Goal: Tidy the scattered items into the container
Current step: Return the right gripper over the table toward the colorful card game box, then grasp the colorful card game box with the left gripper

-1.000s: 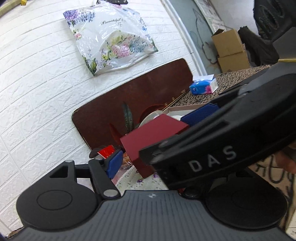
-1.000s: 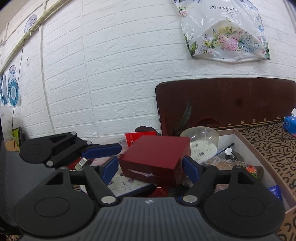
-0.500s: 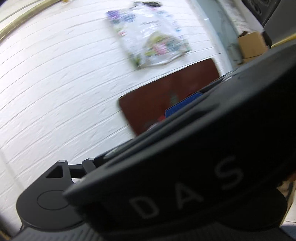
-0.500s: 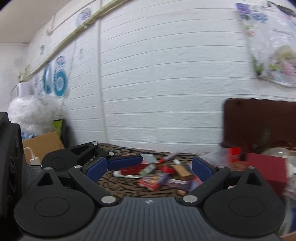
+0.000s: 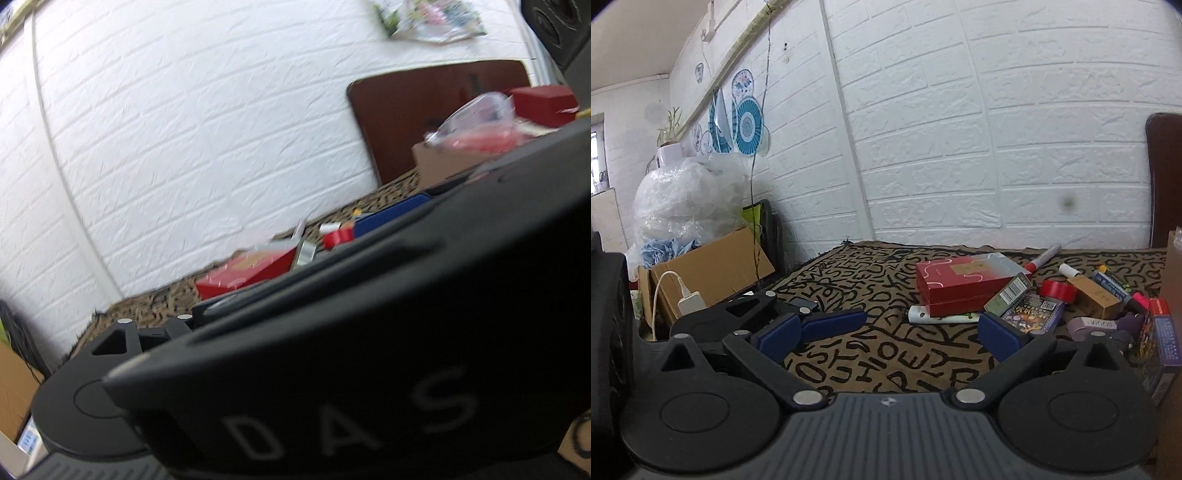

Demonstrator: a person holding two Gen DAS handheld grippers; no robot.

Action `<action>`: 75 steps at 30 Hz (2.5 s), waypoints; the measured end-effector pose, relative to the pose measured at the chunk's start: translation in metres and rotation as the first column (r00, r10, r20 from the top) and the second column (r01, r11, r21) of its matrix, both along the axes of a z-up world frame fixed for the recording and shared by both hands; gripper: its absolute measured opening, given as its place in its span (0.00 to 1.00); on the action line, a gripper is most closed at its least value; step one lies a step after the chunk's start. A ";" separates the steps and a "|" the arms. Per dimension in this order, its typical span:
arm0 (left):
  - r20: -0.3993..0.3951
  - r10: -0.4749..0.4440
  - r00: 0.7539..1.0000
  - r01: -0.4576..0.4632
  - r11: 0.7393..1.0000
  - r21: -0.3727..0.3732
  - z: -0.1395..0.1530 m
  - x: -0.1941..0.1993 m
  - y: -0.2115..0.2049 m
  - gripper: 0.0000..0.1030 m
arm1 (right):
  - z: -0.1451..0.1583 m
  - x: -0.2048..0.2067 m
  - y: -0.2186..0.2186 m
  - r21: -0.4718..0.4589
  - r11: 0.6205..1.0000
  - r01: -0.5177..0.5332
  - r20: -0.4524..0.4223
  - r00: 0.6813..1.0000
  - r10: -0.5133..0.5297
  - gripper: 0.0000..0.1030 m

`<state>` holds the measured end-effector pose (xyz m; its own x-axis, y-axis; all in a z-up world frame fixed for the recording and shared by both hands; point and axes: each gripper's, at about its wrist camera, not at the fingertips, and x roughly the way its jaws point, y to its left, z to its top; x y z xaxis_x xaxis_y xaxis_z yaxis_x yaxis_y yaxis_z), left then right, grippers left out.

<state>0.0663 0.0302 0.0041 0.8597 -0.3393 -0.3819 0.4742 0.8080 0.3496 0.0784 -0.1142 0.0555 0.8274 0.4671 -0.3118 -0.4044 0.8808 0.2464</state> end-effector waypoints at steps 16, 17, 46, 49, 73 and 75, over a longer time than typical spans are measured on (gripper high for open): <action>-0.092 -0.146 0.985 0.156 0.981 0.119 -0.036 0.099 -0.073 0.86 | -0.046 0.077 -0.035 0.029 0.985 0.171 -0.137 0.977 -0.165 1.00; -0.100 -0.148 0.984 0.159 0.981 0.114 -0.036 0.105 -0.076 0.87 | -0.047 0.082 -0.037 0.037 0.984 0.172 -0.146 0.975 -0.165 1.00; -0.258 -0.292 0.921 0.293 0.956 -0.036 -0.039 0.190 -0.140 0.63 | -0.064 0.130 -0.055 0.166 0.978 0.129 -0.298 0.952 -0.075 1.00; -0.243 -0.285 0.927 0.289 0.957 -0.020 -0.040 0.188 -0.147 0.63 | -0.062 0.126 -0.052 0.155 0.983 0.101 -0.309 0.950 -0.048 1.00; -0.178 -0.039 0.983 0.048 0.998 0.045 -0.070 0.101 -0.139 0.65 | -0.042 0.004 0.005 -0.069 0.989 -0.132 -0.209 0.971 0.115 1.00; -0.180 -0.017 0.983 0.024 0.999 0.037 -0.073 0.106 -0.103 0.64 | -0.043 0.006 0.003 -0.066 0.992 -0.107 -0.209 0.974 0.091 1.00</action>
